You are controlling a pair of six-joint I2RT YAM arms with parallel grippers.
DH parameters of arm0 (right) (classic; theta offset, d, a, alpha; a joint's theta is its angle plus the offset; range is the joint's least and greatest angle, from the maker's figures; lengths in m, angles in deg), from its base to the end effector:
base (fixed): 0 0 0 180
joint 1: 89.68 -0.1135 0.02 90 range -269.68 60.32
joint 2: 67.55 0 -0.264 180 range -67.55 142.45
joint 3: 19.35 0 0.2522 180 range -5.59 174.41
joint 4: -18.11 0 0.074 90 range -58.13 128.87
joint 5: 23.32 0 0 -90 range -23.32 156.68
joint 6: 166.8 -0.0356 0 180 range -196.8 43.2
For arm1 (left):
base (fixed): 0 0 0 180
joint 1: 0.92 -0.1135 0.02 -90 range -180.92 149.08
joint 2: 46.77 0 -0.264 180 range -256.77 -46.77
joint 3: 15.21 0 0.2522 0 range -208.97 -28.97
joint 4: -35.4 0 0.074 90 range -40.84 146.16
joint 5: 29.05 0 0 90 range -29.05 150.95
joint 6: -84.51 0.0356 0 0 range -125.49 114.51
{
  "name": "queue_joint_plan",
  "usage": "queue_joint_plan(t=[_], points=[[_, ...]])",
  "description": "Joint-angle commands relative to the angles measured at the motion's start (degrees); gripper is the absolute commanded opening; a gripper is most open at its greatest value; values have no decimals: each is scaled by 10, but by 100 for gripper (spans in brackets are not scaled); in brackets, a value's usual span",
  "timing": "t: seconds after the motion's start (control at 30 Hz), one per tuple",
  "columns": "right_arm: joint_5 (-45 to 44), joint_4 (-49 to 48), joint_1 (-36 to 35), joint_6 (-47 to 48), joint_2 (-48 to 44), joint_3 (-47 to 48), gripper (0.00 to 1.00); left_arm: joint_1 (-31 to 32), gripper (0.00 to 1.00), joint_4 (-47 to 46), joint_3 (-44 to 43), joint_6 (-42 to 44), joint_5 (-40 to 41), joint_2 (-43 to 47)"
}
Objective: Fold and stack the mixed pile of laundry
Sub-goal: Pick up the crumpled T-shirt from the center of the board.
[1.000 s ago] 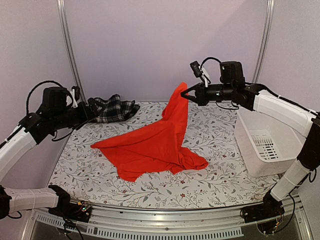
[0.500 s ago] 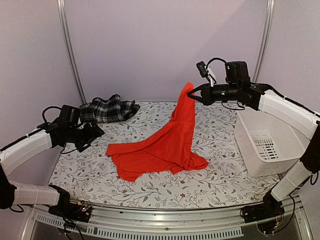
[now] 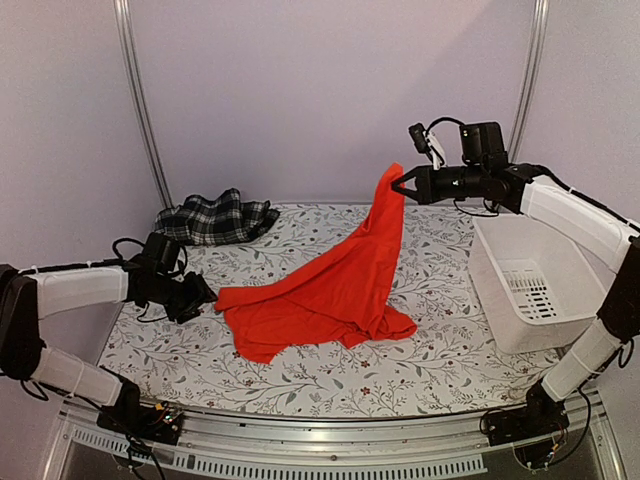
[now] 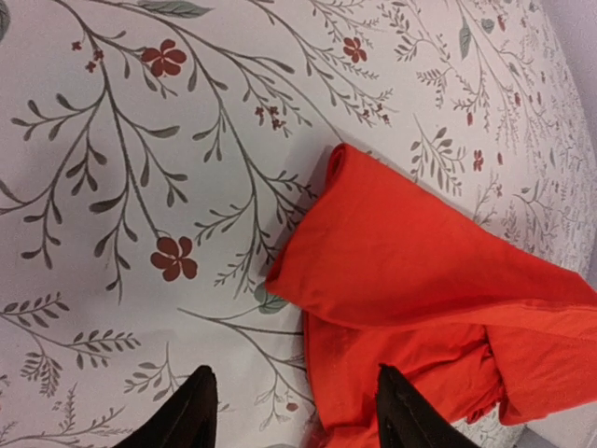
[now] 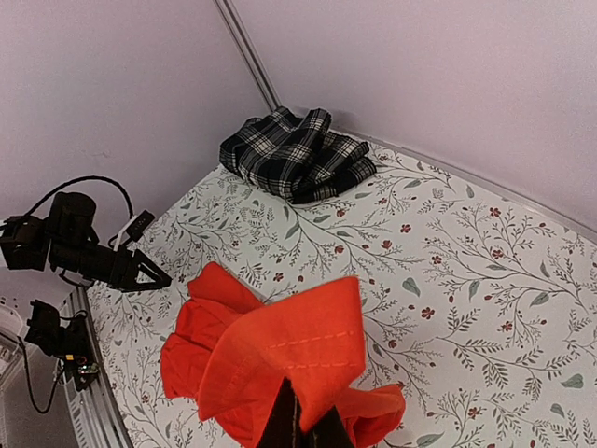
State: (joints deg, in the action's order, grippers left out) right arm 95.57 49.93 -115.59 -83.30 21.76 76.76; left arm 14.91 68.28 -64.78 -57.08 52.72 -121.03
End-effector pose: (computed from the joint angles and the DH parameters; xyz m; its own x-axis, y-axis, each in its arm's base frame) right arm 0.3186 0.1739 0.3629 -0.4659 -0.1161 -0.8772 -0.7283 0.6133 0.3056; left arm 0.2258 -0.0693 0.1701 -0.7739 -0.5866 -0.2385 -0.4227 0.7590 -0.4953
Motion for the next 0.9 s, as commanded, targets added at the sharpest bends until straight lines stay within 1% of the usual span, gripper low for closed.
queue_joint_plan(t=[0.0,0.03,0.13,0.23,0.3,0.4,0.5,0.6,0.67,0.73,0.87], points=[[11,1,-1,-7,10,17,0,-3,52,-66,-2,-54,-13,-43],[12,0,-1,-8,11,17,0,-3,50,-75,-5,-62,-18,-57],[13,1,-2,-10,14,17,0,0,48,-105,-15,-77,-30,-97],[13,1,-1,-10,16,17,0,1,45,-100,-35,-88,-20,-129],[13,2,-1,-11,16,18,0,2,40,-91,-46,-94,-8,-146],[12,2,-2,-11,17,18,0,2,38,-90,-57,-104,5,-170],[11,3,-2,-10,16,17,0,2,31,-100,-69,-109,0,-201],[8,5,-1,-8,17,16,0,2,18,-101,-80,-111,-9,-225],[5,6,-2,-6,17,18,0,2,7,-96,-85,-115,-4,-227],[1,8,0,-5,16,19,0,3,0,-82,-95,-115,6,-216],[-10,15,9,-5,12,31,0,3,0,-32,-132,-103,35,-166]])
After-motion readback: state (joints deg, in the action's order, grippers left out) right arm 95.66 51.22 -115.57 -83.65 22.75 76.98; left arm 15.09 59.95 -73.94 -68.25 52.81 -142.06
